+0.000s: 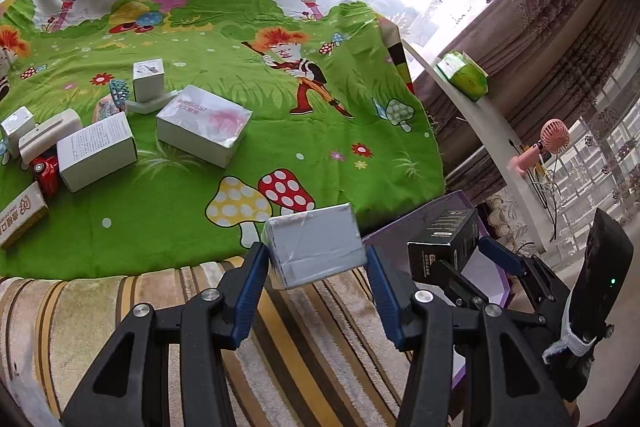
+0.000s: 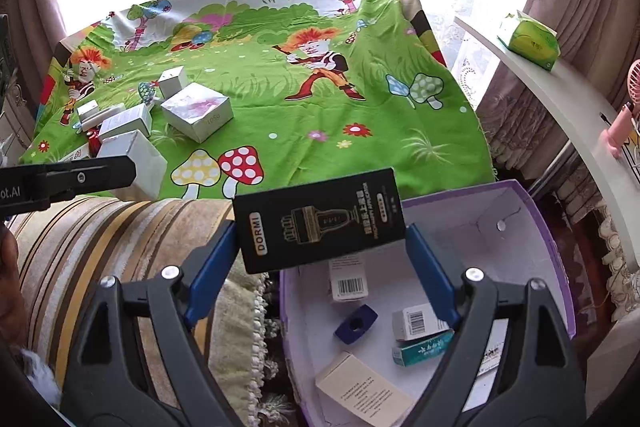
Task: Organize rigid objects
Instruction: 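Carry the black box into the storage box and open the right tool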
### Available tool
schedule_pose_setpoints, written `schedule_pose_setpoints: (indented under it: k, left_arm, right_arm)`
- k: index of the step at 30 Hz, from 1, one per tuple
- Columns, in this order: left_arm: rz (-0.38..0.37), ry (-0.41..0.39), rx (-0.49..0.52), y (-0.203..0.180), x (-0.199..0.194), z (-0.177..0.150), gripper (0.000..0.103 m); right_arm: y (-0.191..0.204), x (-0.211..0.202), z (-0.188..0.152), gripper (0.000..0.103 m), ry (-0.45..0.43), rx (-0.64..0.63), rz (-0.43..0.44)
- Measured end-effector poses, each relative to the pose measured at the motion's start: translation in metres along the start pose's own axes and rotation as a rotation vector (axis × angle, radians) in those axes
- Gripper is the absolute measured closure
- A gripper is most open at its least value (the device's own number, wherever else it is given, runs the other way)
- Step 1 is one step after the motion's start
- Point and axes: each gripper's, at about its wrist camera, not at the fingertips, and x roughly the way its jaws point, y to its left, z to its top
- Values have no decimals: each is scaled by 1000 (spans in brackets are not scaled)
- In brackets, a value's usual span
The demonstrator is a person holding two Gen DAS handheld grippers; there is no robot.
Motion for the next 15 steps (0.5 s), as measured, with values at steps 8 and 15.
schedule_pose_setpoints:
  k: [8,15]
  left_arm:
    - [-124,40,135,-49,11,-12,51]
    - [-185,71,234,-75,16,-24,43]
  right_arm:
    - [-53,-14,-14,16,-20,112,-88]
    - [-83,-24,-15,14,-41,196,-124]
